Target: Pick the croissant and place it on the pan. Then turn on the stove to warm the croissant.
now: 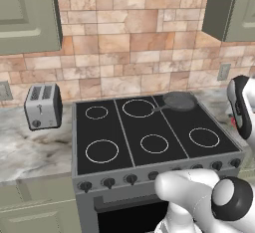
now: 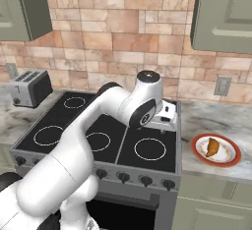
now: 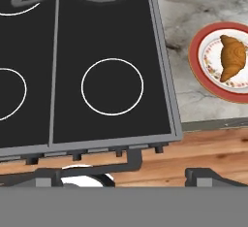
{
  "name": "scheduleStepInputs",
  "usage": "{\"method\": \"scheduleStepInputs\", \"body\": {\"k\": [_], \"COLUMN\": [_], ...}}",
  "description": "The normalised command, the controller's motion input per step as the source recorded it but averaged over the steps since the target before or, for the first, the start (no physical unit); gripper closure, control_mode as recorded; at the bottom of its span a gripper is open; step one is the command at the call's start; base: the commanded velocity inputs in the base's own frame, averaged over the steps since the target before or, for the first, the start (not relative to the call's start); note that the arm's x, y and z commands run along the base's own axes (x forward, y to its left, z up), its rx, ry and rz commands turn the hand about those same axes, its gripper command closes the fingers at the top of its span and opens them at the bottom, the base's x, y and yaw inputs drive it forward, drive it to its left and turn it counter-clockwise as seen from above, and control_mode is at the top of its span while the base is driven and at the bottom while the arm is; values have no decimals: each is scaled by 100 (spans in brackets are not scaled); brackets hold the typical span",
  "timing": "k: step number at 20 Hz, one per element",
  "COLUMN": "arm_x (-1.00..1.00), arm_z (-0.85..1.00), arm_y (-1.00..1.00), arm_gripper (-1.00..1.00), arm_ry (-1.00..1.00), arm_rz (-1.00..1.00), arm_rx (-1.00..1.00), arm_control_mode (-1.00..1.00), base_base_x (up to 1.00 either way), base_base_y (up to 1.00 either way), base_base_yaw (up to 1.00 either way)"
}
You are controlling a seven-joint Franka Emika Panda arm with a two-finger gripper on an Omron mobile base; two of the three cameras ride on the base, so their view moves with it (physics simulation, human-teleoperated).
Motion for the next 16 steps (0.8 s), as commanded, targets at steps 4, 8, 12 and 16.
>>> {"method": "scheduleStepInputs", "body": {"k": [4,8,12,16], "arm_x": [15,12,7,4], "arm_z": [-8,-9,-14,-18], "arm_y": [-45,-42,-35,-28], "arm_gripper": [-100,-100,-100,-100], "arm_ry": [1,0,0,0], "arm_rz": [-4,-4,-3,-3], "arm_rx": [0,0,0,0], "arm_control_mode": [-100,-100,-100,-100], "base_base_x": [0,0,0,0], "base_base_y": [0,0,0,0], "base_base_yaw": [0,0,0,0]}}
